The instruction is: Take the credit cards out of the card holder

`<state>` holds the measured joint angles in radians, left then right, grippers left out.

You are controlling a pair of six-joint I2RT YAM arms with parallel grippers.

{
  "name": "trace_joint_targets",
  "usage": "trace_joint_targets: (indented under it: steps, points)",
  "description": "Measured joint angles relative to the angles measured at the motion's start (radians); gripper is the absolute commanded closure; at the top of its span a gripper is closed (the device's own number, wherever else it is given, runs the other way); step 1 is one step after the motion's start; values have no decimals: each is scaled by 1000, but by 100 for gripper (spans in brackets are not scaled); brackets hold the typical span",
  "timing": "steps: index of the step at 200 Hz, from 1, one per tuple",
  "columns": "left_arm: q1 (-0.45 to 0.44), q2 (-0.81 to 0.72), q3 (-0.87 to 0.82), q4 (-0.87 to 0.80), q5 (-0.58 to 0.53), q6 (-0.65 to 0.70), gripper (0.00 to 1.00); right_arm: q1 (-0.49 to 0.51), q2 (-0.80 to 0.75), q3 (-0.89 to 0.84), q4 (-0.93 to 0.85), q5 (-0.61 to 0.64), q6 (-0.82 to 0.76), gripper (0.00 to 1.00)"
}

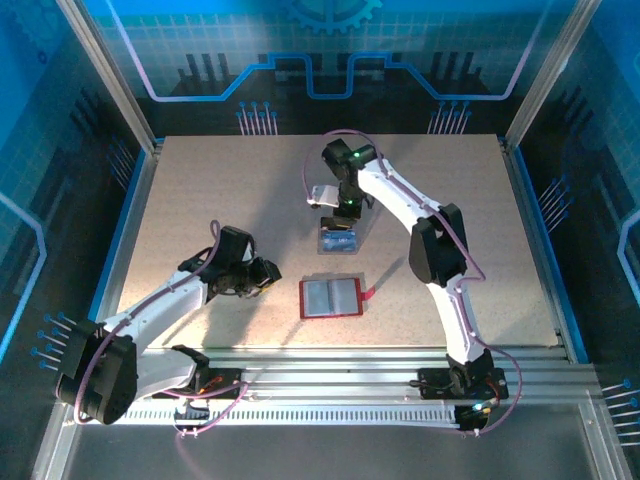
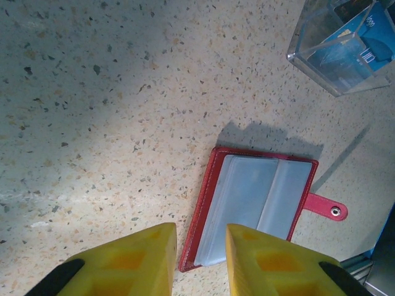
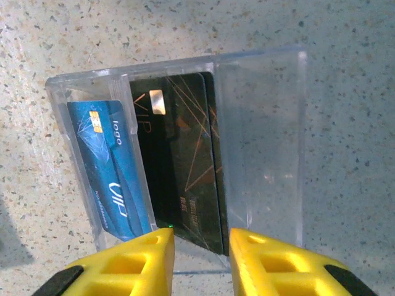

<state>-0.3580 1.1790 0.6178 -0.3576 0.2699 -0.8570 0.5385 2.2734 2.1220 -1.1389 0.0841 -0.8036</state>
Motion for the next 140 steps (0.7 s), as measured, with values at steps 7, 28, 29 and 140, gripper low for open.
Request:
trace_joint_targets:
  steps: [7,28,29,140]
  points:
    - [0,0,0,1,1,0,72,0,-24,-27,16,4,8,69]
    - [1,6,0,13,17,0,73,-1,-109,-115,67,10,36,67]
    - [1,6,0,14,17,0,73,-1,-112,-118,68,10,37,67]
    - [-92,171,1,162,65,-13,75,23,-578,-669,376,-52,524,64]
